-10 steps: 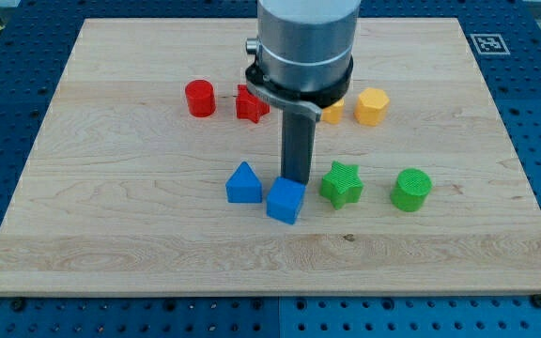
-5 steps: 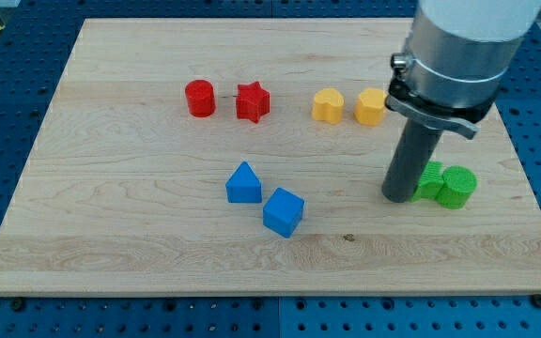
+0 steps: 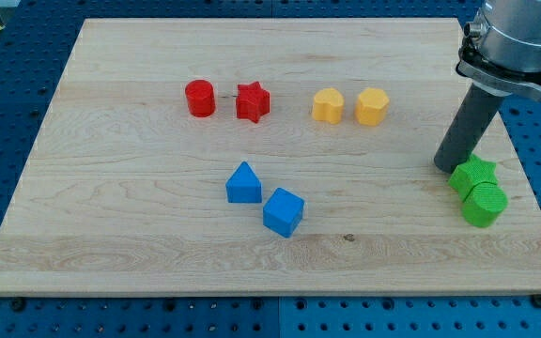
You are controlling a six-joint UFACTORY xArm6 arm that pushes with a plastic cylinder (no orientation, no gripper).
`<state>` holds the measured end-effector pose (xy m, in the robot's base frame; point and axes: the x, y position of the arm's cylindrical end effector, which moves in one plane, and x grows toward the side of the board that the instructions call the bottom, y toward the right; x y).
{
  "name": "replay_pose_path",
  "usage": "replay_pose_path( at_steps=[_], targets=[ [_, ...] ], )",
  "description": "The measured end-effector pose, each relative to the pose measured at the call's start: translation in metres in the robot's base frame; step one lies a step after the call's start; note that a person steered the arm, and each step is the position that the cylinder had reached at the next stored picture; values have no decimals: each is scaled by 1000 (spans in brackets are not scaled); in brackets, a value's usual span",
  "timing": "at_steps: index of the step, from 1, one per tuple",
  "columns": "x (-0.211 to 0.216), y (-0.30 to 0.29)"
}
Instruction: Push green star along with green circle to bottom right
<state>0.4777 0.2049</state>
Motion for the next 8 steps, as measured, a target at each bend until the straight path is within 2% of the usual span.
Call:
replay_pose_path(
  at_steps=[2, 4, 6, 8],
  targets=[
    [-41, 5],
    [-9, 12],
    [-19, 17],
    [6, 17]
  ],
)
